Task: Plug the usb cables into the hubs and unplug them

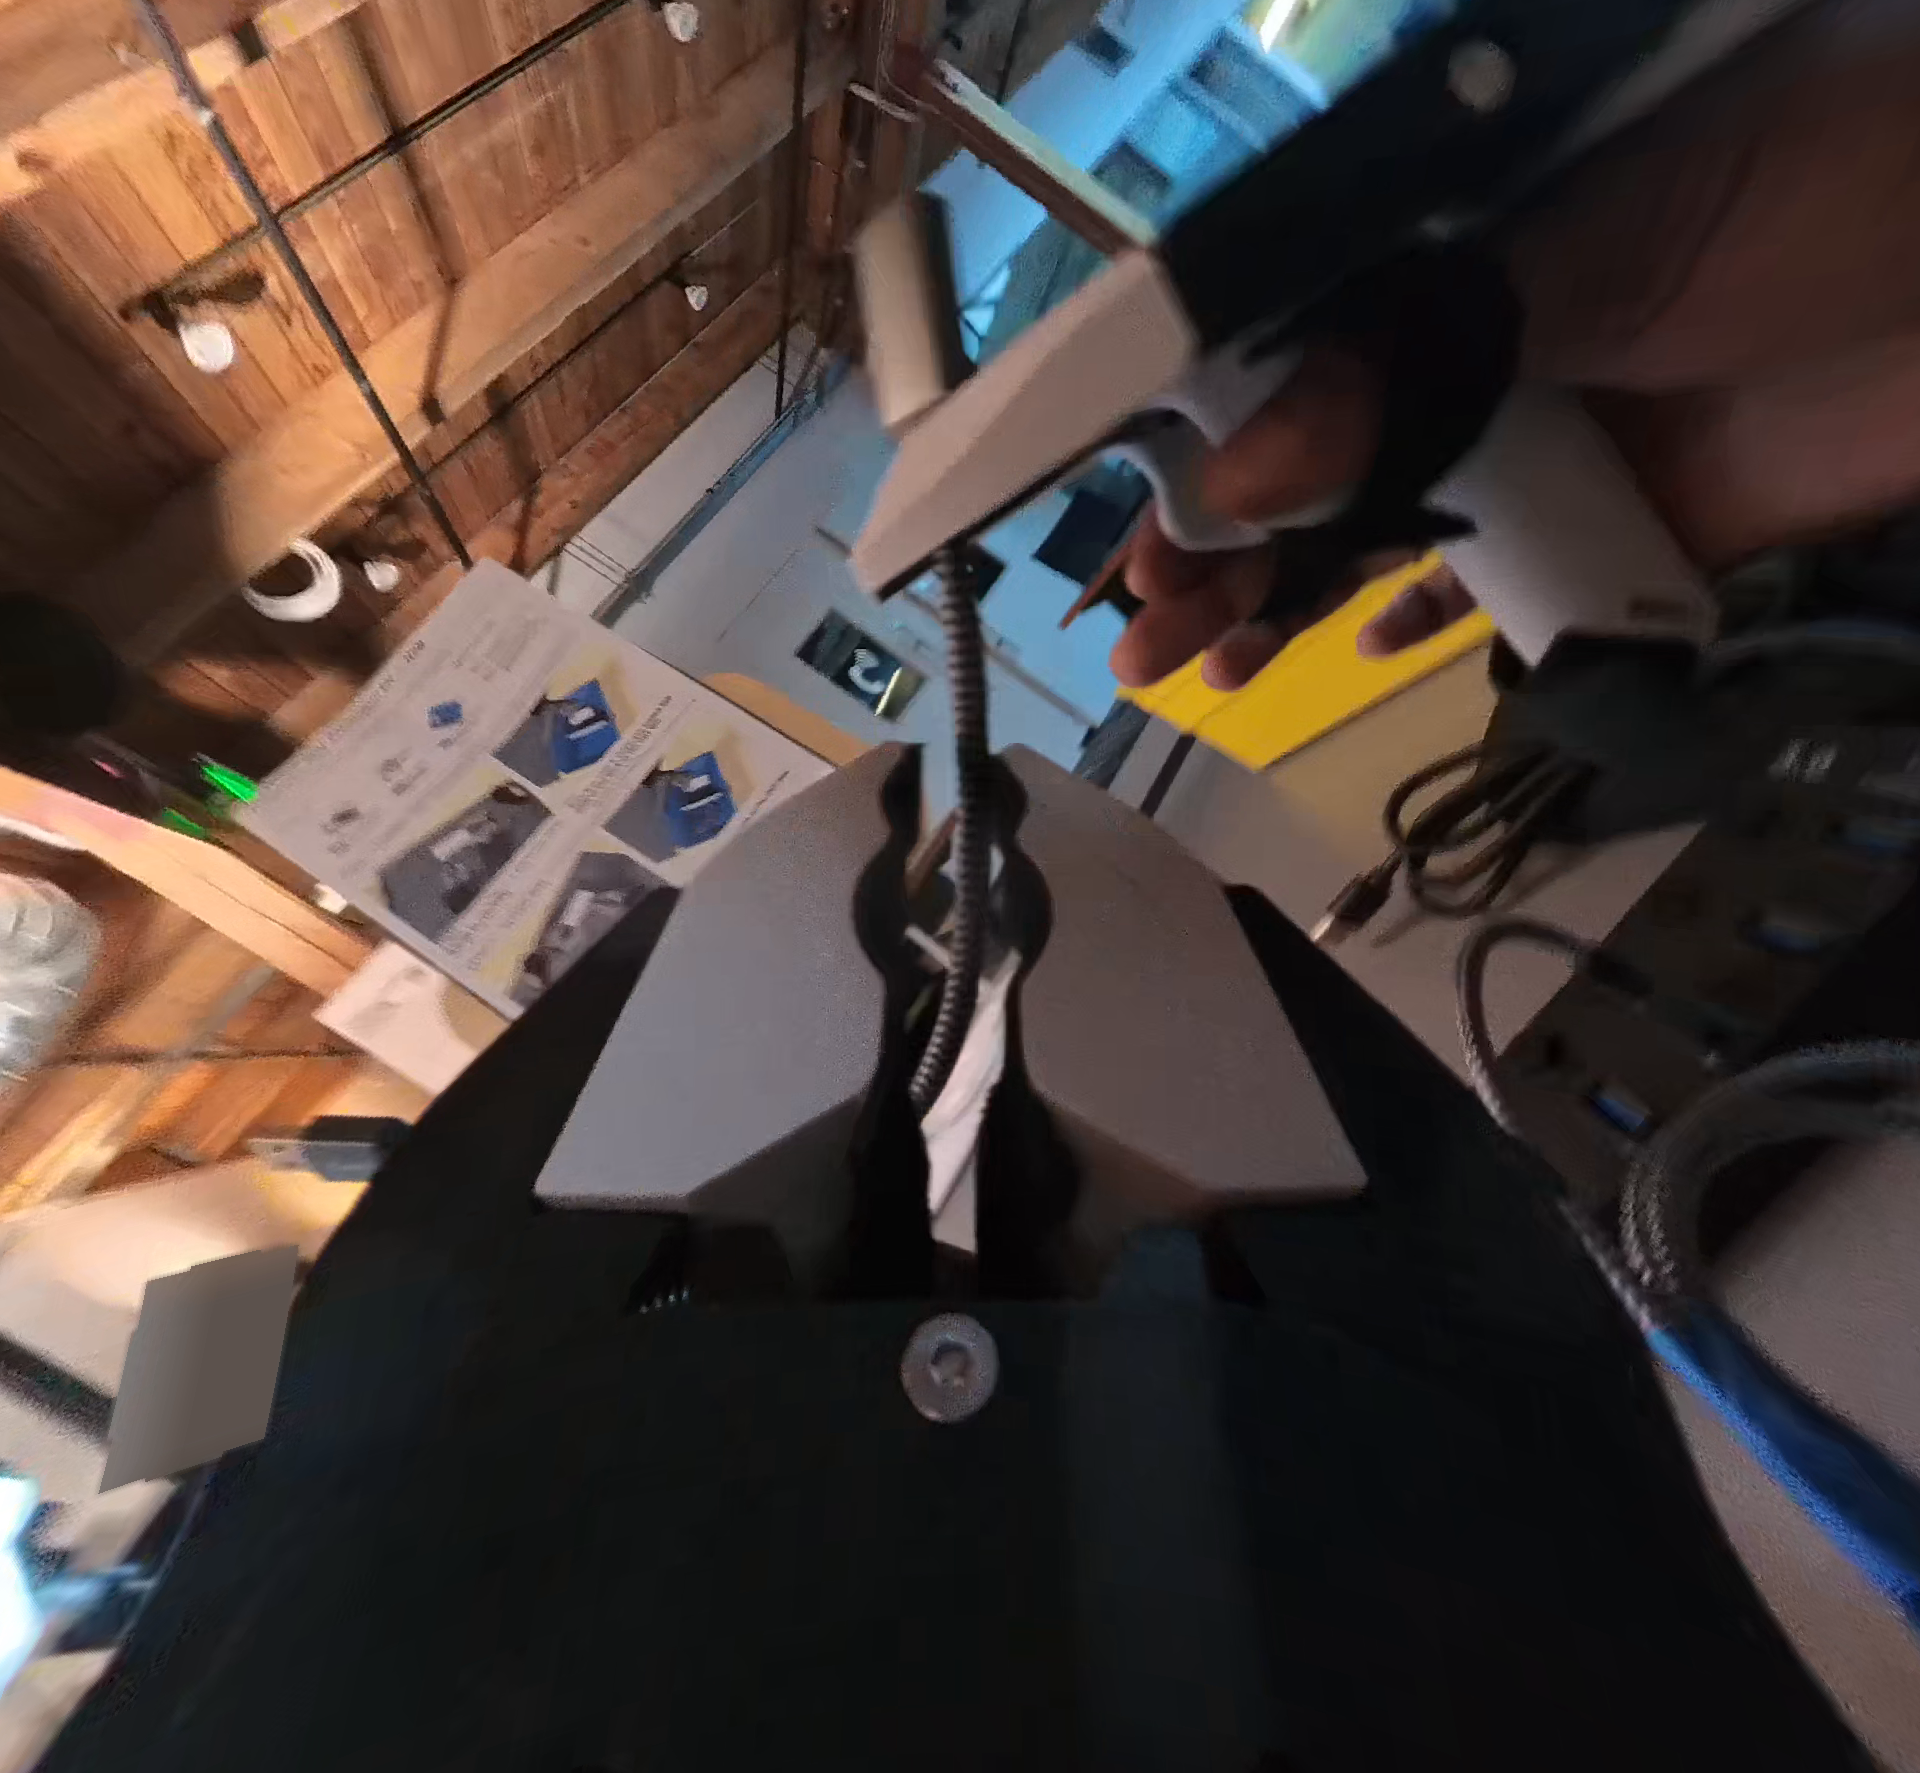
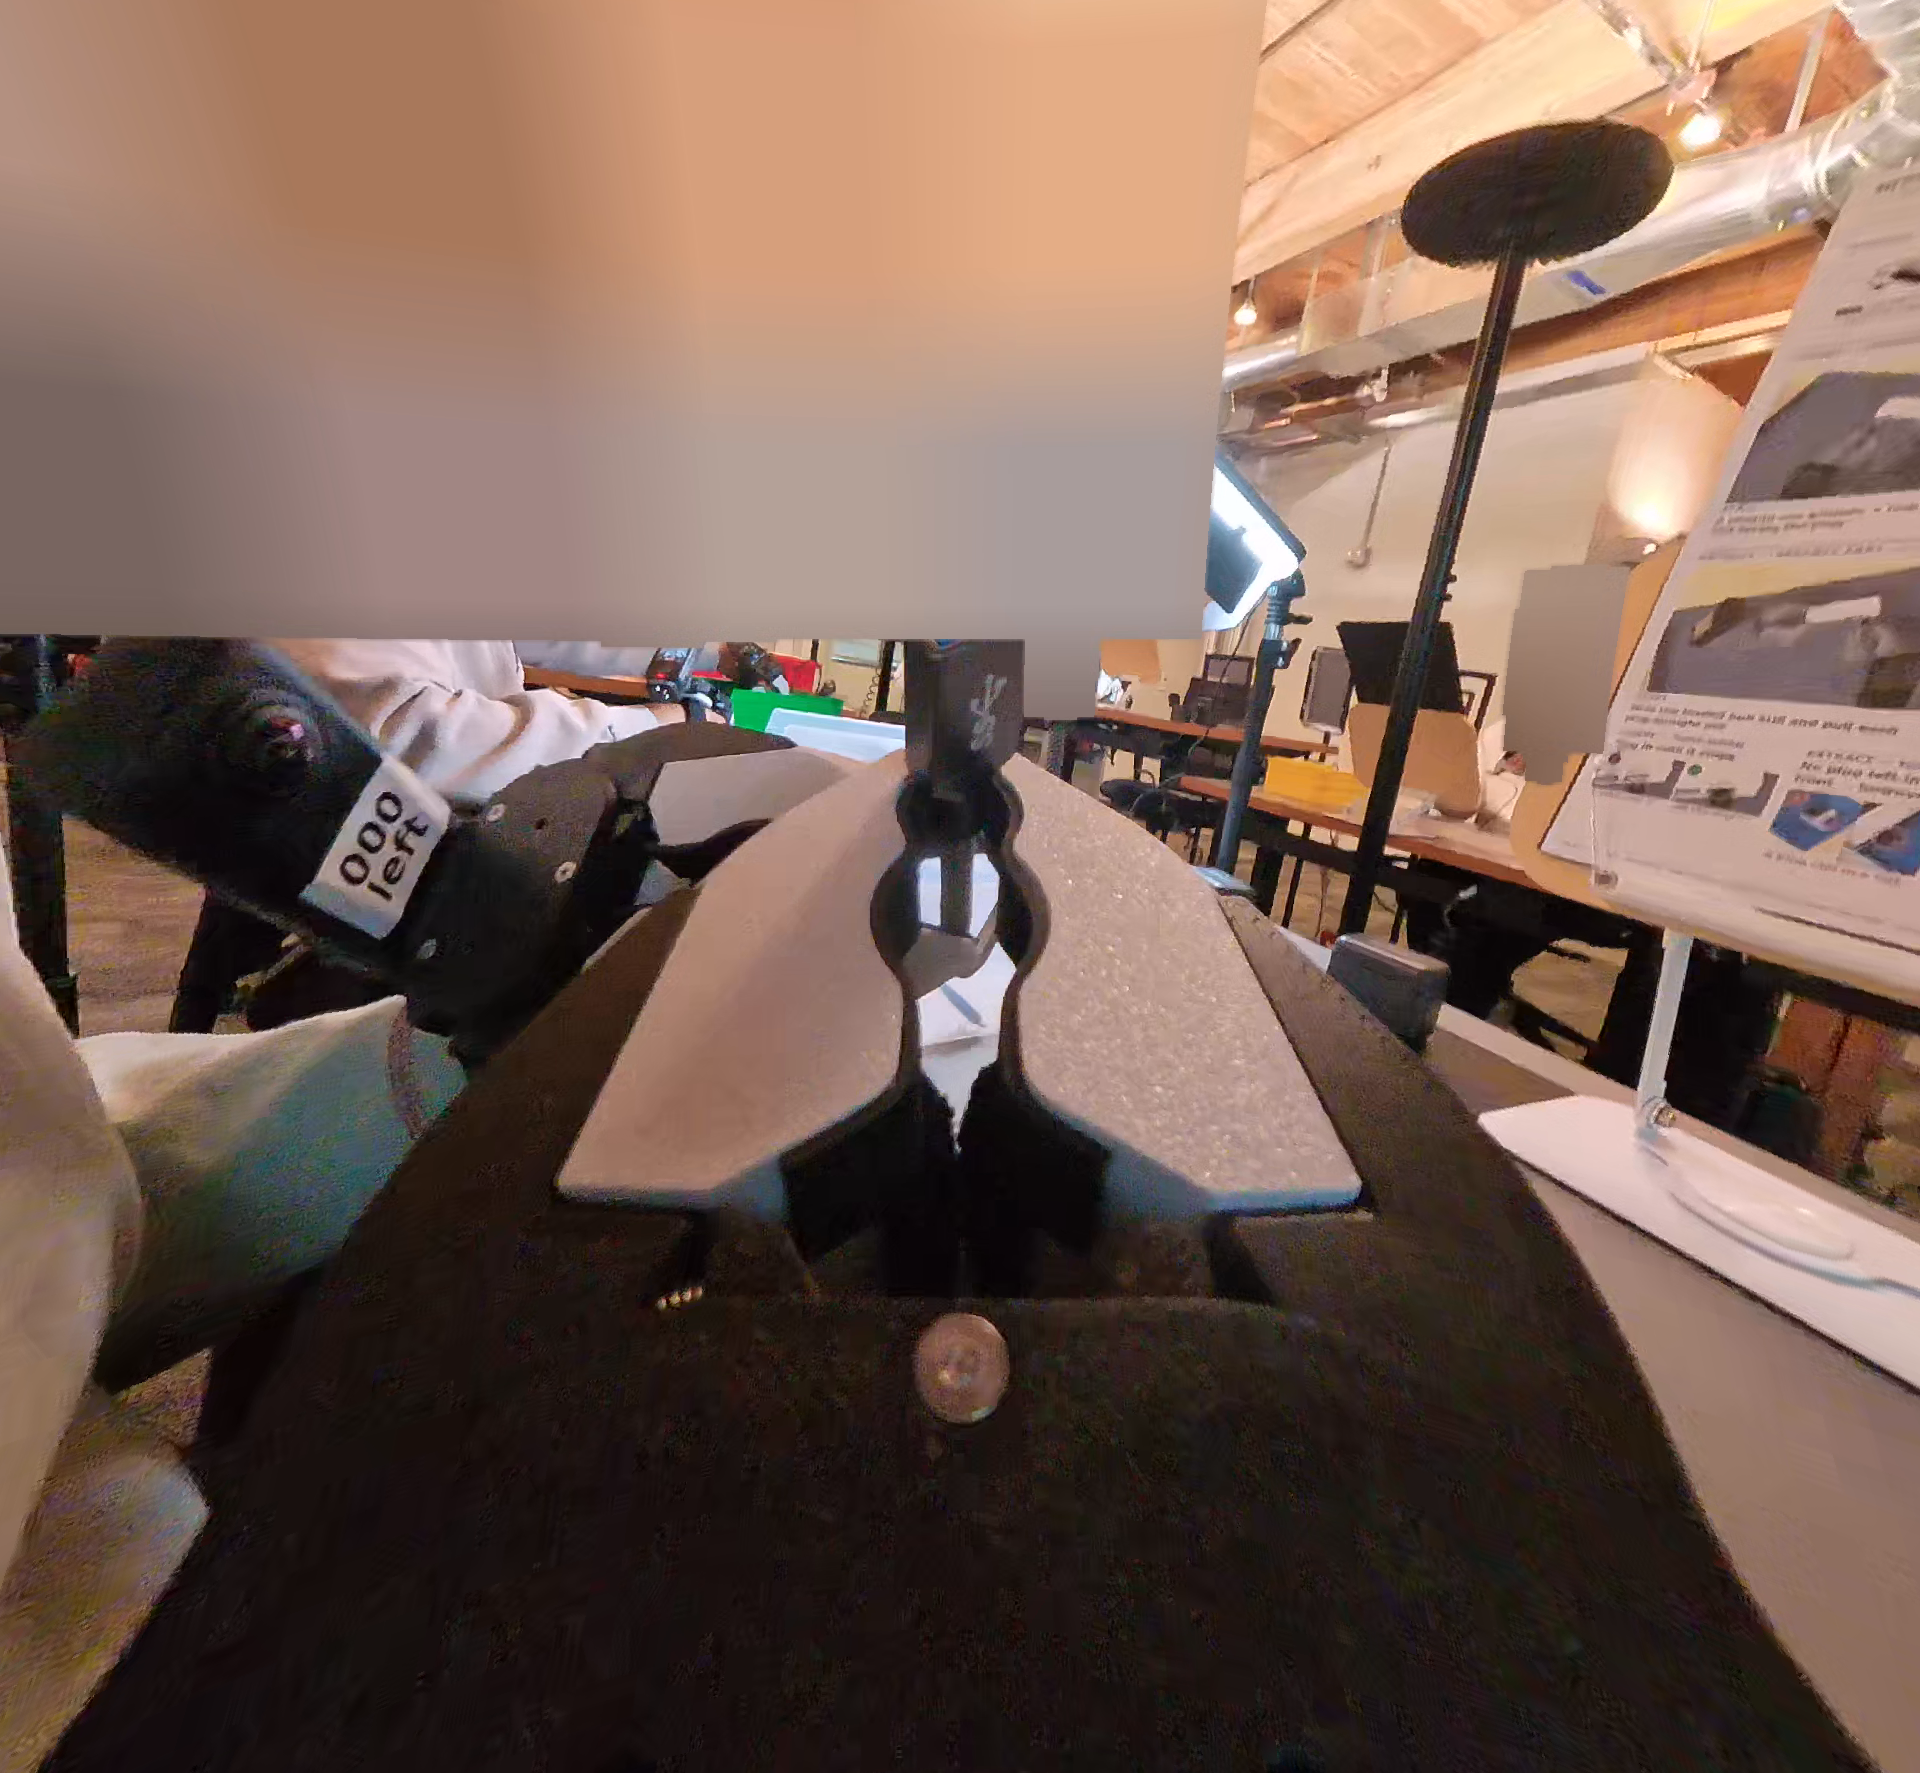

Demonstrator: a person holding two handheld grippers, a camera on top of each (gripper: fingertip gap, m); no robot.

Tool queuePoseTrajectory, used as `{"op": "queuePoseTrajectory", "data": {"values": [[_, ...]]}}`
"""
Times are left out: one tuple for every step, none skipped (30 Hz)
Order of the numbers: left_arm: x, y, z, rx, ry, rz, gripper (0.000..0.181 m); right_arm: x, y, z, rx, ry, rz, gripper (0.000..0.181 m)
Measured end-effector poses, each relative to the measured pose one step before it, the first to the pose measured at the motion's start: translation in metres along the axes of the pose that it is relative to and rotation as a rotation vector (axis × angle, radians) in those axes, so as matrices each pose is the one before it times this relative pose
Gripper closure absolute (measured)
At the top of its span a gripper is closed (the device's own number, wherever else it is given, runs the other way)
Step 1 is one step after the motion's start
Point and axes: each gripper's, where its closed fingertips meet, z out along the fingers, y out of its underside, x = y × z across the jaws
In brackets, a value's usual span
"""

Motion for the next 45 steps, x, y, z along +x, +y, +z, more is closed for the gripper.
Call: {"op": "queuePoseTrajectory", "data": {"values": [[-0.00437,-0.00179,-0.00069,0.0317,-0.0102,-0.0967,0.159,0.00062,-0.00406,-0.00281,0.0244,-0.0059,-0.0147,0.172],[-0.00479,-0.00149,-0.00092,0.0346,-0.0054,-0.1084,0.15,0.00139,-0.0052,-0.00329,0.0325,0.0003,-0.0098,0.172],[-0.00598,-0.00033,-0.00099,0.0313,-0.0101,-0.118,0.143,0.00349,-0.00509,-0.0036,0.0343,0.0127,-0.0038,0.172],[-0.00915,0.00026,-0.00141,0.0313,-0.0294,-0.1273,0.142,0.00538,-0.00467,-0.00438,0.0341,0.0226,0.0033,0.172],[-0.01045,-0.00072,-0.00219,0.0429,-0.034,-0.1345,0.14,0.00688,-0.0042,-0.00502,0.034,0.0271,0.0147,0.172],[-0.0118,-0.00172,-0.00268,0.0501,-0.0402,-0.144,0.139,0.00757,-0.0042,-0.00501,0.0371,0.0283,0.0274,0.172],[-0.01548,-0.00071,-0.00282,0.0398,-0.0617,-0.148,0.139,0.00675,-0.00486,-0.00511,0.0402,0.0216,0.036,0.172],[-0.01536,0.00012,-0.00241,0.0236,-0.0601,-0.1398,0.135,0.00493,-0.00459,-0.00452,0.0373,0.0093,0.0399,0.172],[-0.0121,0.00039,-0.00127,0.009,-0.0411,-0.1202,0.132,0.00345,-0.00354,-0.00354,0.0287,0.0015,0.0391,0.172],[-0.00721,0.00112,0.00006,-0.0049,-0.0145,-0.0895,0.125,0.00246,-0.00173,-0.00267,0.017,-0.002,0.0363,0.173],[-0.00343,0.00235,0.00113,-0.0181,-0.0004,-0.0593,0.122,0.00116,-0.00012,-0.00186,0.0072,-0.0073,0.0333,0.173],[-0.00265,0.00392,0.00156,-0.0298,-0.0058,-0.0399,0.121,-0.00041,0.00067,-0.00136,0.0031,-0.0145,0.0307,0.172],[-0.00159,0.00463,0.00188,-0.0325,-0.0064,-0.0297,0.12,-0.00129,0.00126,-0.00079,0.002,-0.0183,0.0302,0.172],[0.00031,0.00377,0.00163,-0.0231,0.0035,-0.0298,0.118,-0.00197,0.00203,-0.00047,-0.0004,-0.0205,0.0302,0.172],[0.00315,0.00195,0.0013,-0.0083,0.023,-0.0337,0.118,-0.00209,0.00345,0.00034,-0.0063,-0.024,0.0329,0.172],[0.00428,0.00063,0.00088,0.001,0.0317,-0.0395,0.119,-0.00223,0.00452,0.00092,-0.0115,-0.0242,0.0361,0.172],[0.00234,0.00046,0.00063,-0.0016,0.0228,-0.0422,0.118,-0.00241,0.00467,0.0012,-0.0121,-0.0207,0.0342,0.172],[0.00055,0.00115,0.00033,-0.0099,0.016,-0.0378,0.118,-0.00172,0.00475,0.00126,-0.0115,-0.014,0.0292,0.172],[0.00203,-0.00066,-0.00049,-0.0044,0.0287,-0.0319,0.119,-0.00051,0.0045,0.00124,-0.0104,-0.0071,0.0213,0.173],[0.00374,-0.00438,-0.00185,0.0159,0.0382,-0.0241,0.131,-0.00027,0.00408,0.00089,-0.0107,-0.0045,0.0127,0.172],[0.00388,-0.00772,-0.00295,0.0362,0.0332,-0.0141,0.15,-0.00049,0.00404,0.0007,-0.0156,-0.0036,0.0064,0.172],[0.00108,-0.00811,-0.00325,0.0357,0.0073,-0.0031,0.167,-0.00052,0.00427,0.00084,-0.0235,-0.0047,0.0055,0.172],[0.00268,-0.00538,-0.00271,0.0139,0.0141,0.0305,0.176,0.00047,0.00464,0.00102,-0.0333,-0.0009,0.0059,0.173],[0.00215,-0.00272,-0.00109,-0.0083,-0.0004,0.052,0.176,0.00206,0.00461,0.00082,-0.0396,0.0072,0.0017,0.172],[0.00189,-0.00196,-0.00067,-0.0156,-0.0121,0.0784,0.176,0.003,0.00417,-0.00015,-0.0408,0.0158,-0.0068,0.172],[0.00379,-0.00447,-0.00075,0.0025,-0.0116,0.1,0.176,0.00418,0.0029,-0.00113,-0.0357,0.0258,-0.0199,0.167],[0.00385,-0.00579,-0.00077,0.0076,-0.0172,0.1083,0.176,0.00519,-0.00007,-0.00173,-0.0198,0.0363,-0.0348,0.156],[0.00074,-0.0054,-0.00087,-0.0024,-0.0393,0.1099,0.176,0.00607,-0.00275,-0.00255,-0.0034,0.0445,-0.0494,0.148],[-0.00068,-0.00561,-0.00126,-0.0037,-0.0464,0.1208,0.177,0.00585,-0.00401,-0.00286,0.002,0.0454,-0.0577,0.145],[-0.00057,-0.00616,-0.0017,0.0006,-0.0437,0.1343,0.177,0.00474,-0.0038,-0.00268,-0.003,0.0411,-0.059,0.143],[-0.00088,-0.00511,-0.00146,-0.0059,-0.0441,0.1432,0.177,0.0031,-0.00276,-0.00163,-0.0129,0.0317,-0.0584,0.142],[-0.00031,-0.00389,-0.00116,-0.0082,-0.0386,0.1488,0.177,0.00063,-0.00169,-0.00048,-0.0209,0.0192,-0.0551,0.141],[0.00086,-0.0035,-0.00098,-0.003,-0.033,0.1471,0.177,-0.00198,-0.00121,0.0009,-0.0219,0.005,-0.0489,0.14],[0.00259,-0.00216,-0.00056,-0.0045,-0.022,0.1338,0.177,-0.00464,-0.00181,0.00204,-0.0162,-0.0079,-0.0412,0.14],[0.00491,-0.00127,-0.00025,-0.0028,-0.0072,0.1242,0.177,-0.00632,-0.0026,0.00272,-0.008,-0.0144,-0.0314,0.139],[0.00617,-0.00006,0.00007,-0.006,-0.0014,0.1207,0.177,-0.00702,-0.00314,0.00348,0.0003,-0.0173,-0.0196,0.139],[0.00767,0.00062,0.00042,-0.0081,0.0092,0.1071,0.177,-0.00761,-0.00375,0.00358,0.0067,-0.0203,-0.0076,0.138],[0.00803,-0.0004,0.00038,-0.003,0.0142,0.0859,0.176,-0.00721,-0.00352,0.00338,0.0092,-0.0212,0.0034,0.138],[0.00756,-0.0016,0.00017,0.0031,0.013,0.0696,0.176,-0.00644,-0.00303,0.003,0.0093,-0.0216,0.0099,0.138],[0.00696,-0.00192,0.00018,0.0042,0.0145,0.0566,0.176,-0.00554,-0.00282,0.0023,0.0086,-0.021,0.0096,0.137],[0.0061,-0.00224,0.0002,0.0074,0.0135,0.0424,0.177,-0.00391,-0.00236,0.00166,0.0068,-0.0149,0.0049,0.137],[0.00569,-0.00236,0.00005,0.0097,0.0166,0.0259,0.177,-0.002,-0.0019,0.00092,0.0031,-0.0069,-0.0028,0.137],[0.00417,-0.00186,-0.00001,0.0093,0.0119,0.0134,0.177,-0.00075,-0.00107,-0.00001,-0.0016,0.0001,-0.0112,0.136],[0.00284,-0.00146,-0.00001,0.0078,0.0091,0.0063,0.177,0.00061,-0.0005,-0.00061,-0.0053,0.0063,-0.017,0.136],[0.00242,-0.00097,-0.00007,0.007,0.0109,0.0024,0.177,0.00151,-0.00008,-0.0009,-0.0067,0.0079,-0.0181,0.136]]}}
